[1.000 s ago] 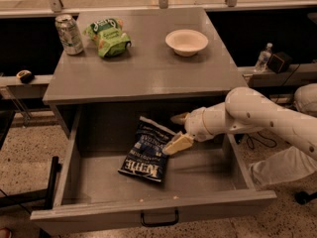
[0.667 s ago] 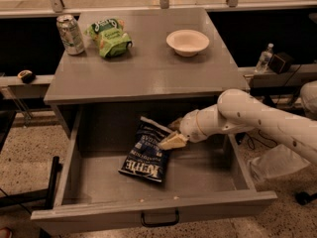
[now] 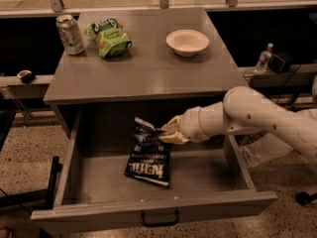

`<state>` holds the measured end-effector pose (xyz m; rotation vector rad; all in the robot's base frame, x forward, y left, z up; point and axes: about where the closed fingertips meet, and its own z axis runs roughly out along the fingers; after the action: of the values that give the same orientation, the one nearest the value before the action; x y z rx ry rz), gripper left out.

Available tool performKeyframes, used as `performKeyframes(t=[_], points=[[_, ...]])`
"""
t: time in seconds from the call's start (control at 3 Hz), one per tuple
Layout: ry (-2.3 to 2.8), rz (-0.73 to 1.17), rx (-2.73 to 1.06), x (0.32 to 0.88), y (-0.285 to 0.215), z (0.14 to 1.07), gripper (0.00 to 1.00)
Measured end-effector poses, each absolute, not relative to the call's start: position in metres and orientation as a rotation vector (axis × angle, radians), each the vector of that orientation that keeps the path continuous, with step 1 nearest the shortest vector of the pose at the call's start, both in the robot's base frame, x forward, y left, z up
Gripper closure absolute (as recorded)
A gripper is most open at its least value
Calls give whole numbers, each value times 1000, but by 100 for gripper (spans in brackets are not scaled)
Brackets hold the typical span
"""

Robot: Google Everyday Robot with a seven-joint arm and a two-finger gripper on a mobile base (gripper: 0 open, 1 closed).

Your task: Pick blue chip bag from top drawer and place on counter

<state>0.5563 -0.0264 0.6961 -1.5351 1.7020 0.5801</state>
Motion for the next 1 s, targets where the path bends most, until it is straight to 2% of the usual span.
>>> performKeyframes(t=[0.67,1.0], points=[[1491,172,-1852,463,21,780,100],[1449,96,-1942,457,32,837,100]])
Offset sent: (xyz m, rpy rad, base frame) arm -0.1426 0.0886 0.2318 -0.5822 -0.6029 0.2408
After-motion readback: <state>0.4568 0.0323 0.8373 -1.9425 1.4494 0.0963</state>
